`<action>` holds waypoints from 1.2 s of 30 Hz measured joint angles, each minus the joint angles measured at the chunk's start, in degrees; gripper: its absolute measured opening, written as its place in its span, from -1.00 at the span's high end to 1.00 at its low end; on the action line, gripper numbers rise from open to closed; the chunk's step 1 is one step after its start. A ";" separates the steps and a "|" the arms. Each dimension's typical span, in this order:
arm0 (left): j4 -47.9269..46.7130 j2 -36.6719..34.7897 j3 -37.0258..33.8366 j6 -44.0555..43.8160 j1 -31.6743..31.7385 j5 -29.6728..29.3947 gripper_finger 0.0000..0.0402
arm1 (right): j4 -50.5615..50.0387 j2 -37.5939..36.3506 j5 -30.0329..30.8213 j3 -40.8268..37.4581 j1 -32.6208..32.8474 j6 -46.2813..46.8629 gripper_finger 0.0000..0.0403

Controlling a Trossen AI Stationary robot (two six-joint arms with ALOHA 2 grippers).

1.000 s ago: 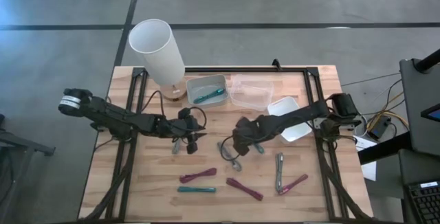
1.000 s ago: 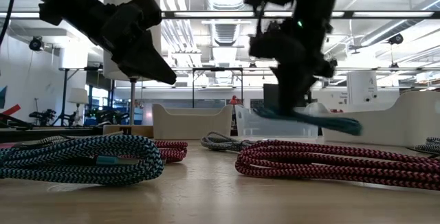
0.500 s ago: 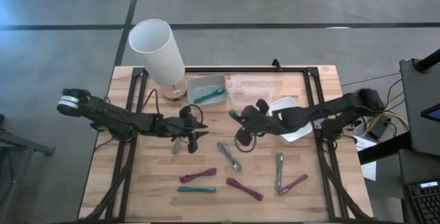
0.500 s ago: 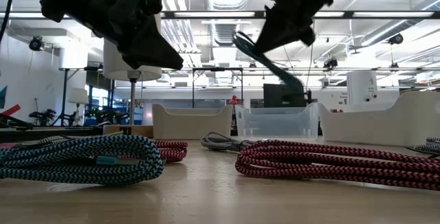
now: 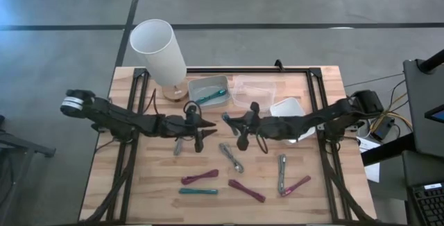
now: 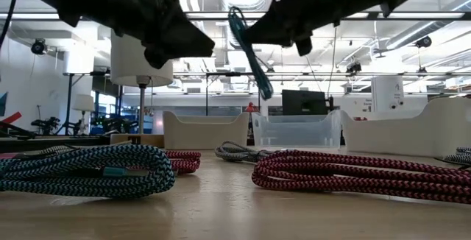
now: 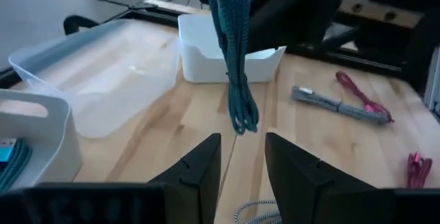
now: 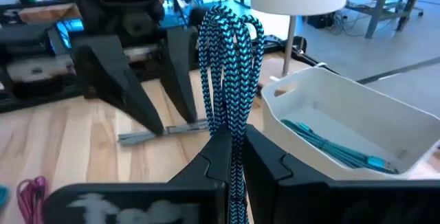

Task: Pick & Place USB Port
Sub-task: Put the right blue and black USB cable into the gray bin

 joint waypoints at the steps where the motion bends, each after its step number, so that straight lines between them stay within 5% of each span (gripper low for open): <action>1: 0.32 0.46 0.00 -0.03 0.10 0.06 0.37 | 0.10 0.48 -0.03 0.73 0.00 -0.33 0.91; 14: 3.74 4.79 1.86 1.32 0.24 -0.09 0.12 | -1.20 8.01 0.00 10.81 -0.02 -3.80 0.89; 23: 3.98 4.55 1.97 3.32 0.24 -3.13 0.12 | -3.13 10.30 0.00 14.79 -0.01 -4.32 0.89; 27: 3.98 4.55 1.97 2.99 0.24 -5.21 0.26 | -3.76 10.11 0.04 15.11 -0.03 -4.25 0.89; 36: 3.48 4.59 1.97 3.39 0.26 -5.57 0.89 | -3.67 10.04 0.76 14.41 -0.01 -4.10 0.89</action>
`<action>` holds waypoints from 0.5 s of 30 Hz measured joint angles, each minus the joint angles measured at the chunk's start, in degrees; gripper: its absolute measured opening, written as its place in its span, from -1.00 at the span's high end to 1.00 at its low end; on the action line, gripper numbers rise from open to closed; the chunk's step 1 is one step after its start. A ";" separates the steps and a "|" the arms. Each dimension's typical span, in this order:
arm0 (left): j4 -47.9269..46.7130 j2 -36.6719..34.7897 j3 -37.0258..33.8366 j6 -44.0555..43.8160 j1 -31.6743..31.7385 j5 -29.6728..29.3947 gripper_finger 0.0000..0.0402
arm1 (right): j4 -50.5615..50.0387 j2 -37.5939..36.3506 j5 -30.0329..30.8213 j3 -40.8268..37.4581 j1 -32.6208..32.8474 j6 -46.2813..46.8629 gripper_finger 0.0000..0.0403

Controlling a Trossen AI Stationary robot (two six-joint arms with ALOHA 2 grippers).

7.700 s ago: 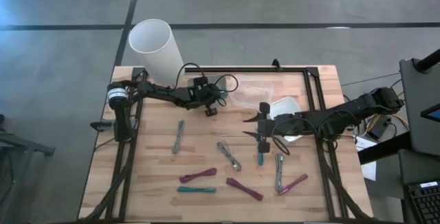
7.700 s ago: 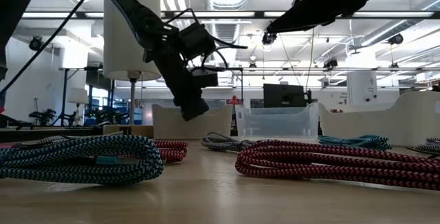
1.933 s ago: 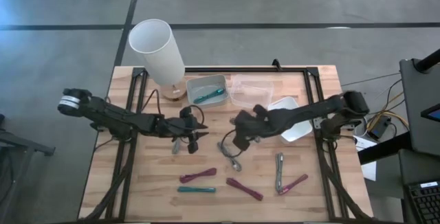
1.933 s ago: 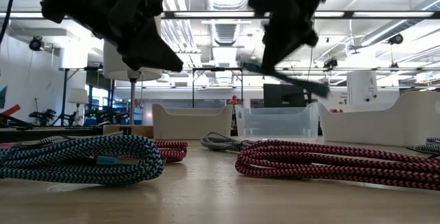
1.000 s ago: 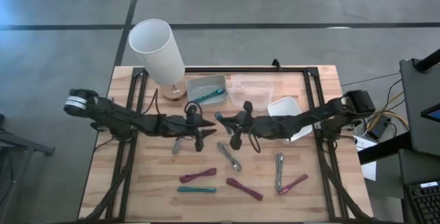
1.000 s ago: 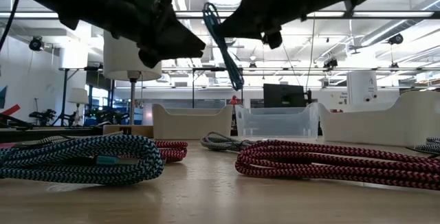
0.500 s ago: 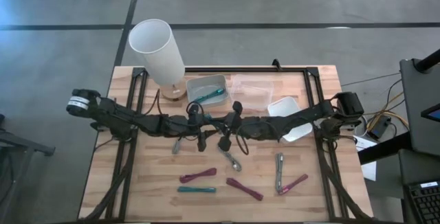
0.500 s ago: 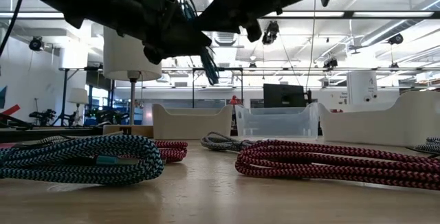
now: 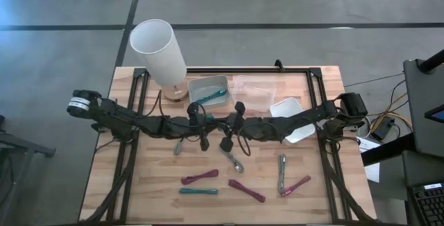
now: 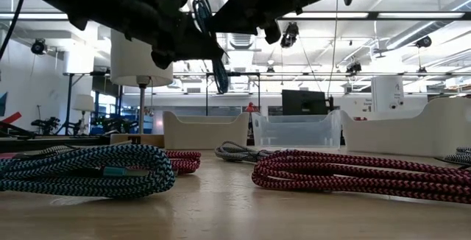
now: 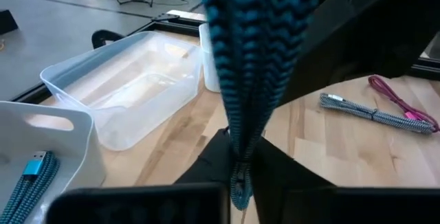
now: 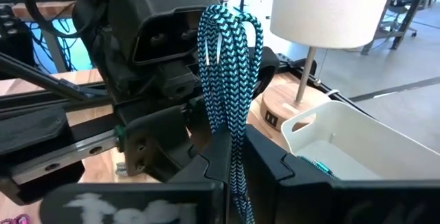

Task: Pick & Place USB Port
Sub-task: Put the right blue and black USB cable into the gray bin

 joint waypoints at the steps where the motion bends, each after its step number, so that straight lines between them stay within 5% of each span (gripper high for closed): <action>1: -0.02 0.00 0.00 0.30 0.00 -0.06 0.90 | 0.00 0.00 0.10 0.00 0.03 0.42 0.89; 15: -2.05 0.04 0.00 -0.47 0.00 -0.42 0.90 | -14.17 -0.04 -1.63 4.26 0.01 -0.10 0.47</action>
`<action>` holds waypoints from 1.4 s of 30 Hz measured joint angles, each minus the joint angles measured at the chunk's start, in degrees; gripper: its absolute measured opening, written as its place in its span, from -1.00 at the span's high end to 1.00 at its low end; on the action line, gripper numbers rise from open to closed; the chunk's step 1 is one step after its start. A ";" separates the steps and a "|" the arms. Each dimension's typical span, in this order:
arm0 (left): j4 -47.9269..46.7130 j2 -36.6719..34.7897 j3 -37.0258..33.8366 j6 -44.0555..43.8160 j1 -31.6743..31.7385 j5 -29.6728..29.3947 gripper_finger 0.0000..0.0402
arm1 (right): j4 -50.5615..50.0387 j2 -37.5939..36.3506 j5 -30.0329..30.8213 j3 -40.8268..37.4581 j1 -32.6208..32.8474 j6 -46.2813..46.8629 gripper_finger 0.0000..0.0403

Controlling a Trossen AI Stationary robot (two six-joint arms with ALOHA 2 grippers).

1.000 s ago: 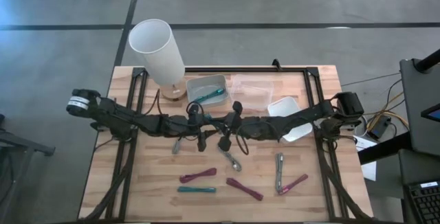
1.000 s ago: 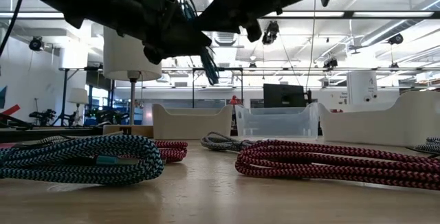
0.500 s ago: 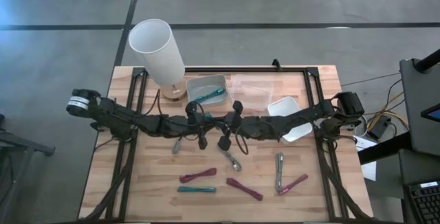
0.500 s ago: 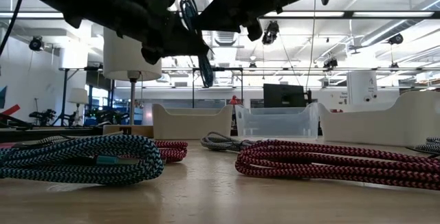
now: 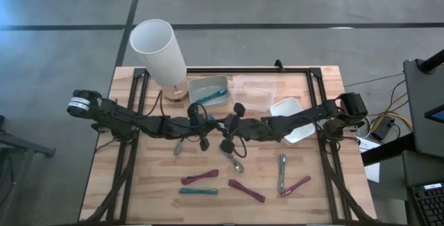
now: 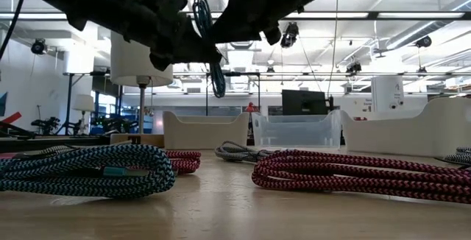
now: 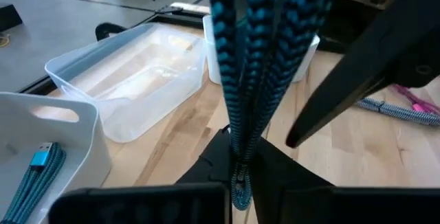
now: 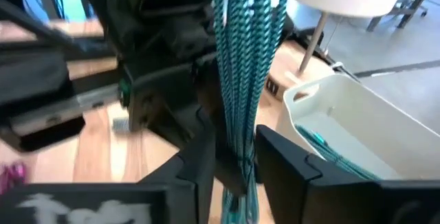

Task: Pick & Place USB Port
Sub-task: Put the right blue and black USB cable into the gray bin

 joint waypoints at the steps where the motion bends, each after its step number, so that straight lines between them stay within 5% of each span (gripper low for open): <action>1: -0.41 0.00 0.00 -0.02 0.00 0.00 0.90 | -1.55 0.00 0.02 0.55 0.02 -0.40 0.43; 8: -6.07 -0.44 1.24 -0.09 0.52 -2.78 0.89 | -18.19 -0.96 3.53 6.55 1.05 -1.69 0.23; 14: -23.75 -0.50 8.94 -0.06 3.09 -3.03 0.89 | -28.05 -4.00 6.09 8.43 2.50 0.77 0.19; 26: -37.06 -0.42 21.20 11.05 12.44 -2.65 0.89 | -22.55 -14.48 6.46 -6.90 3.02 6.00 0.29; 42: -38.99 7.76 22.74 13.71 23.76 3.82 0.89 | -6.21 -18.58 6.40 -17.00 3.02 6.57 0.30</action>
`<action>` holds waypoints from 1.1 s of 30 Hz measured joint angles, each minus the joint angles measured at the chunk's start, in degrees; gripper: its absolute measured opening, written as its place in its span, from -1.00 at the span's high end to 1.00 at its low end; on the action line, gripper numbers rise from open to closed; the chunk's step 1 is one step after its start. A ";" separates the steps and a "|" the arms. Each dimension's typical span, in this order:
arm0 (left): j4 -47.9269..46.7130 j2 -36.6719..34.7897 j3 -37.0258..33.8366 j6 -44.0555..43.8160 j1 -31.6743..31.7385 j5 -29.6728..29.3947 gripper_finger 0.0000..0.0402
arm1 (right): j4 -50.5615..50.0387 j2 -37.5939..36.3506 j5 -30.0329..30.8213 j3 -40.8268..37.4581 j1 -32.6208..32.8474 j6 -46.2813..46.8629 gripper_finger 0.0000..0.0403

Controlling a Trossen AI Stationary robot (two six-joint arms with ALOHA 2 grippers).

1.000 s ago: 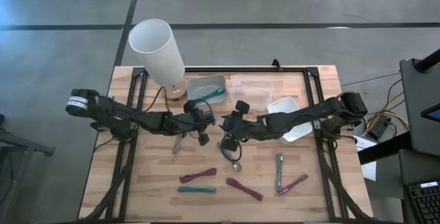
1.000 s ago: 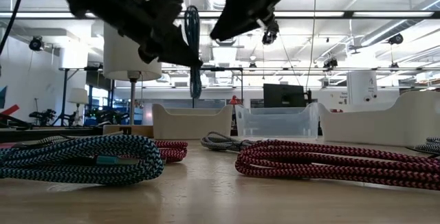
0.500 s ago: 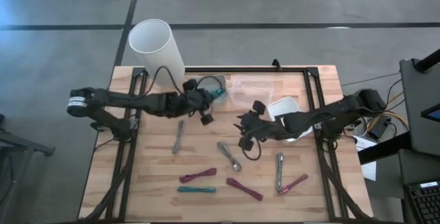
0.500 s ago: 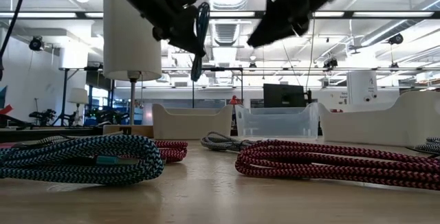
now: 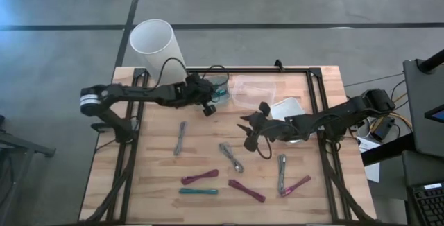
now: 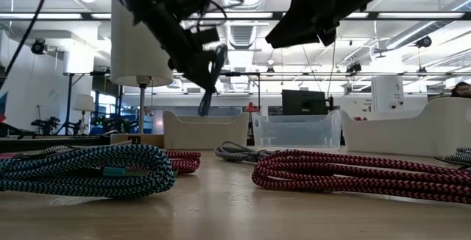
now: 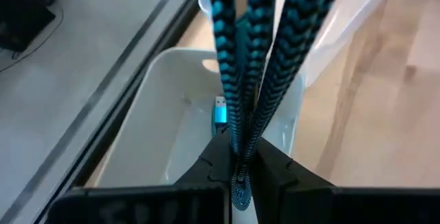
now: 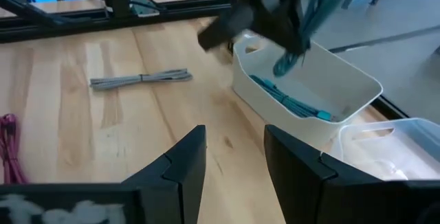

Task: Pick & Place USB Port
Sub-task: Put the right blue and black USB cable into the gray bin

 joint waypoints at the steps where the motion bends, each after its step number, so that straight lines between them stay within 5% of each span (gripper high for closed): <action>1: -0.13 1.08 0.45 0.41 0.15 -0.21 0.89 | 0.12 0.00 -0.02 0.12 0.00 -0.18 0.30; 17: -10.67 14.87 8.89 3.66 2.57 -3.92 0.87 | -0.18 0.00 -0.41 0.51 0.00 -0.26 0.34; 33: -11.89 16.28 8.82 5.76 2.98 -3.88 0.81 | -0.16 0.00 -0.55 0.48 0.00 1.14 0.36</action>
